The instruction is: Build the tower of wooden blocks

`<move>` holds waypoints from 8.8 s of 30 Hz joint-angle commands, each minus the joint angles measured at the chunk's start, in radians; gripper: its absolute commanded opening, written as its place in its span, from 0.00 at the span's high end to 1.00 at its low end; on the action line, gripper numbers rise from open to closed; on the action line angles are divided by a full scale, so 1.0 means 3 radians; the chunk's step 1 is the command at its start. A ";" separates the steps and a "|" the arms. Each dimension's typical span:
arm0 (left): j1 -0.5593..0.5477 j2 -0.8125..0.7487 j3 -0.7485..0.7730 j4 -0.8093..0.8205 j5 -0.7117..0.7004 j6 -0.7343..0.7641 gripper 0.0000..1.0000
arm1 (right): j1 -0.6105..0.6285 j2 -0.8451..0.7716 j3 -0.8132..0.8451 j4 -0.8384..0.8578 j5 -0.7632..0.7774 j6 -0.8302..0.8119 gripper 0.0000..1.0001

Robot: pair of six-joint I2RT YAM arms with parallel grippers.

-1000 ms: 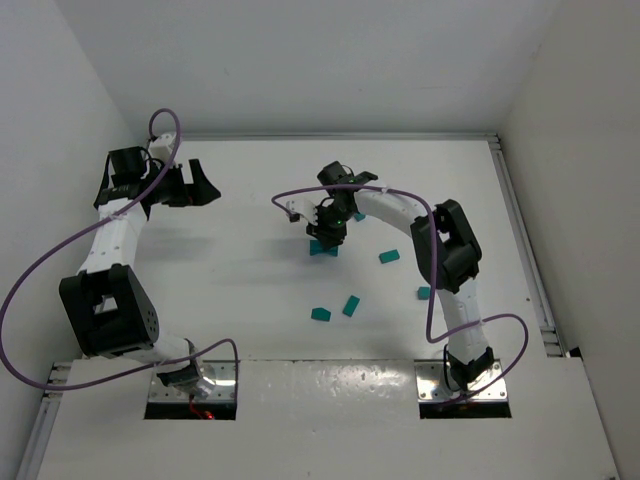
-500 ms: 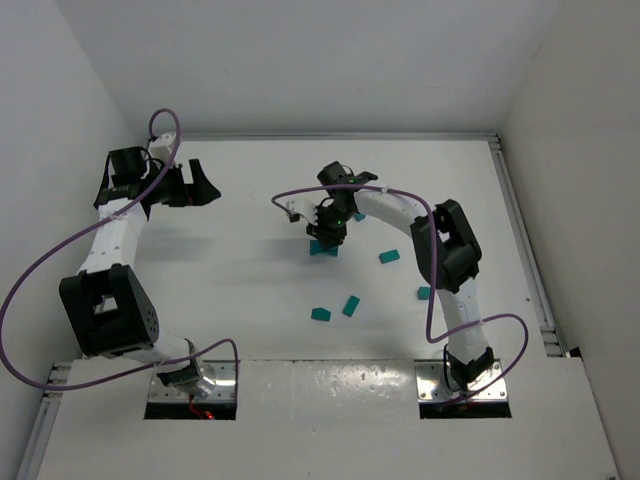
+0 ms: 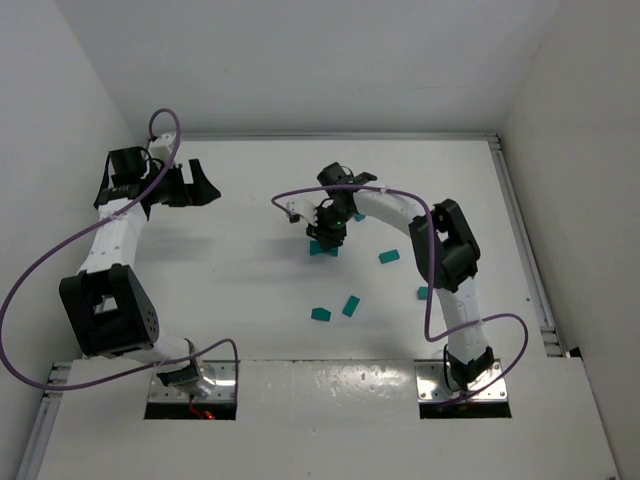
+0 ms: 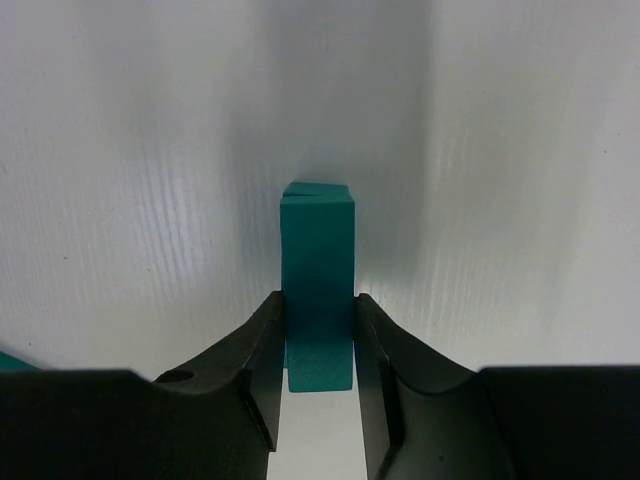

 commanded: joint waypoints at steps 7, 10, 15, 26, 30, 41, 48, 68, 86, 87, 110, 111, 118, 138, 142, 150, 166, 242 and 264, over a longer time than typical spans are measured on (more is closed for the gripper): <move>-0.0036 0.0004 0.0097 0.0090 0.0038 -0.0002 0.00 | 0.0007 0.0021 0.0063 -0.0011 -0.0025 0.0017 0.63; -0.0036 0.0004 0.0097 0.0090 0.0038 -0.0002 0.00 | 0.0012 0.0001 0.0043 -0.0026 -0.0020 0.0022 0.60; -0.0036 0.0004 0.0097 0.0090 0.0038 -0.0002 0.00 | 0.0017 -0.0010 0.0048 -0.0036 -0.0025 0.0022 0.56; -0.0036 0.0004 0.0097 0.0090 0.0038 -0.0002 0.00 | 0.0028 0.0021 0.0078 -0.0016 -0.0020 0.0027 0.51; -0.0036 0.0004 0.0097 0.0090 0.0038 -0.0002 0.00 | 0.0033 0.0062 0.0119 -0.0046 -0.0020 0.0017 0.50; -0.0036 0.0004 0.0097 0.0090 0.0038 -0.0002 0.00 | 0.0064 0.0103 0.0094 0.0010 0.0047 -0.0014 0.44; -0.0036 0.0034 0.0097 0.0090 0.0038 -0.0002 0.00 | 0.0058 0.0159 0.0124 0.0066 0.0037 -0.0004 0.51; -0.0036 0.0065 0.0128 0.0090 0.0038 -0.0002 0.00 | 0.0069 0.0190 0.0165 0.0107 0.0027 -0.0070 0.67; -0.0036 -0.0027 0.0067 0.0157 -0.0100 -0.0069 0.00 | 0.0063 -0.0075 -0.0314 0.0465 0.0251 0.0481 0.84; -0.0036 -0.0057 0.0026 0.0192 -0.0151 -0.0099 0.00 | 0.0079 -0.0091 -0.0346 0.0495 0.0292 0.0598 0.85; -0.0036 -0.0354 -0.0404 0.0566 -0.0873 -0.0693 0.00 | 0.0120 -0.0414 -0.0909 0.1017 0.1269 0.2798 1.00; -0.0036 -0.0354 -0.0404 0.0566 -0.0872 -0.0693 0.00 | 0.0125 -0.0414 -0.0899 0.1007 0.1294 0.2803 1.00; -0.0036 -0.0324 -0.0435 0.0566 -0.0832 -0.0662 0.00 | 0.0161 -0.0378 -0.0904 0.0925 0.1447 0.2982 1.00; -0.0036 -0.0324 -0.0435 0.0597 -0.0832 -0.0693 0.00 | 0.0222 -0.0173 -0.0602 0.0618 0.1514 0.3785 1.00; -0.0036 -0.0324 -0.0435 0.0597 -0.0832 -0.0693 0.00 | 0.0314 -0.0224 -0.0607 0.0512 0.1972 0.4289 1.00; -0.0036 -0.0324 -0.0435 0.0597 -0.0770 -0.0693 0.00 | 0.0488 -0.0117 -0.0382 0.0219 0.2363 0.4843 1.00; -0.0036 -0.0324 -0.0465 0.0597 -0.0739 -0.0693 0.00 | 0.0426 -0.0081 -0.0438 0.0281 0.2087 0.5242 0.94; -0.0036 -0.0262 -0.0435 0.0627 -0.0678 -0.0662 0.00 | 0.0263 0.0180 -0.0090 0.0429 0.1990 0.4910 0.67; -0.0036 -0.0329 -0.0465 0.0627 -0.0678 -0.0662 0.00 | 0.0334 -0.0178 -0.0412 0.0434 0.1826 0.4732 0.00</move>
